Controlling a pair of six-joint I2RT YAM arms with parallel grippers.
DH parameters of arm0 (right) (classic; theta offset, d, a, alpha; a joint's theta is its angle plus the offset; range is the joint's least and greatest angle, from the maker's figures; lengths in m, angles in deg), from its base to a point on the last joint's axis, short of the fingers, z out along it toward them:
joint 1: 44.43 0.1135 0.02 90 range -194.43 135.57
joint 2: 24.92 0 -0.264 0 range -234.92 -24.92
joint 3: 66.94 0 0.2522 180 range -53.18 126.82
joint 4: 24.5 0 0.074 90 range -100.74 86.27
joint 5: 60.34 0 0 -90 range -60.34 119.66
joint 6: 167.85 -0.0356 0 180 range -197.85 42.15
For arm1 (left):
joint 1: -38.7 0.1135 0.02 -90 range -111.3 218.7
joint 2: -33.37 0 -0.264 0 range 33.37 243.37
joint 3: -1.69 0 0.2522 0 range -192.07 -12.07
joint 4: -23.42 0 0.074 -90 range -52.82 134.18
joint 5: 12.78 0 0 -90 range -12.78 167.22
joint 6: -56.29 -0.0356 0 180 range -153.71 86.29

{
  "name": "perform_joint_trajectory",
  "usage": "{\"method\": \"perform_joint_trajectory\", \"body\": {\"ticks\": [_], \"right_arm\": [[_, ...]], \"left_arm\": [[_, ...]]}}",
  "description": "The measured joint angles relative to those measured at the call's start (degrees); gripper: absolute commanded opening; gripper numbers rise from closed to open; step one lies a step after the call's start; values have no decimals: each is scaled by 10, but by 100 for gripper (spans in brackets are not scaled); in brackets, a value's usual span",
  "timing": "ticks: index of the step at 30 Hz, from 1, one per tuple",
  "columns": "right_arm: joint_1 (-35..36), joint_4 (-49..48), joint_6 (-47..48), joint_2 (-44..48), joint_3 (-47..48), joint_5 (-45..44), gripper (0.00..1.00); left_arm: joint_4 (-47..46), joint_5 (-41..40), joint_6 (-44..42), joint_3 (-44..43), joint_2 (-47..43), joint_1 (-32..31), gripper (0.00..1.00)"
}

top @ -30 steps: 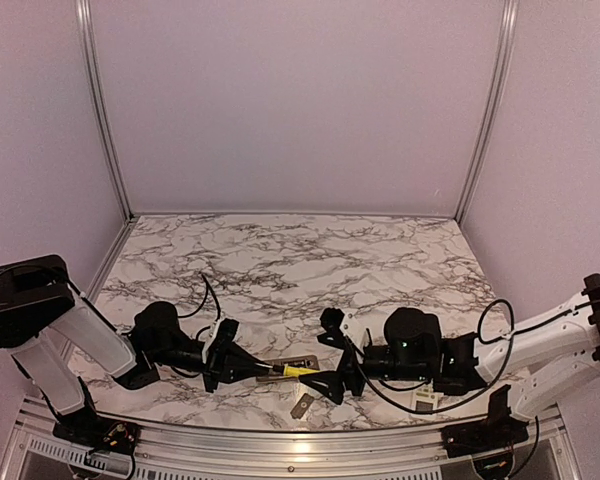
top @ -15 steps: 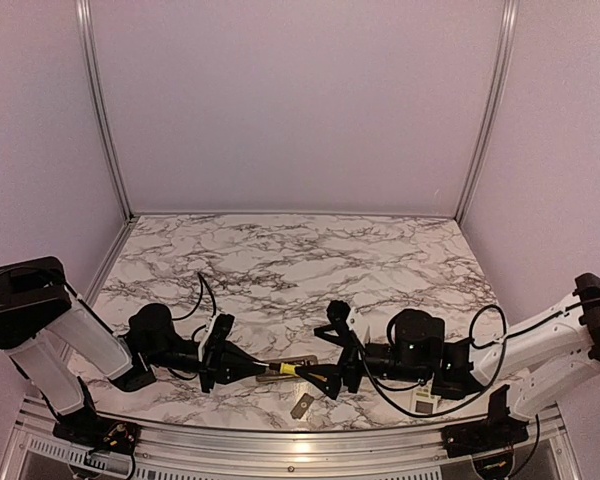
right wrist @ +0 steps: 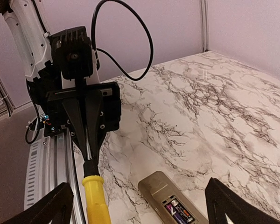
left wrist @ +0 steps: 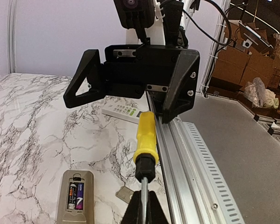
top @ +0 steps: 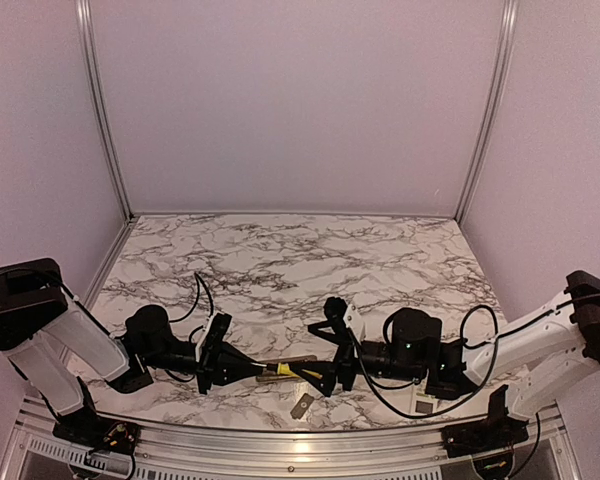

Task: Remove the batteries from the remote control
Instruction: Pass from the left arm to the right

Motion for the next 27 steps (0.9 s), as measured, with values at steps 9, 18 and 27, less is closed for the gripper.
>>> {"method": "perform_joint_trajectory", "body": {"ticks": [9,18,27], "right_arm": [[0,-18,0,-17,8,9,94],[0,-47,-7,-59,20,54,83],[0,-92,-11,-101,34,97,80]], "left_arm": [[-1,-2,4,3,-4,0,0],[-5,-9,15,12,-5,0,0],[-7,-26,29,31,-14,1,0]]}}
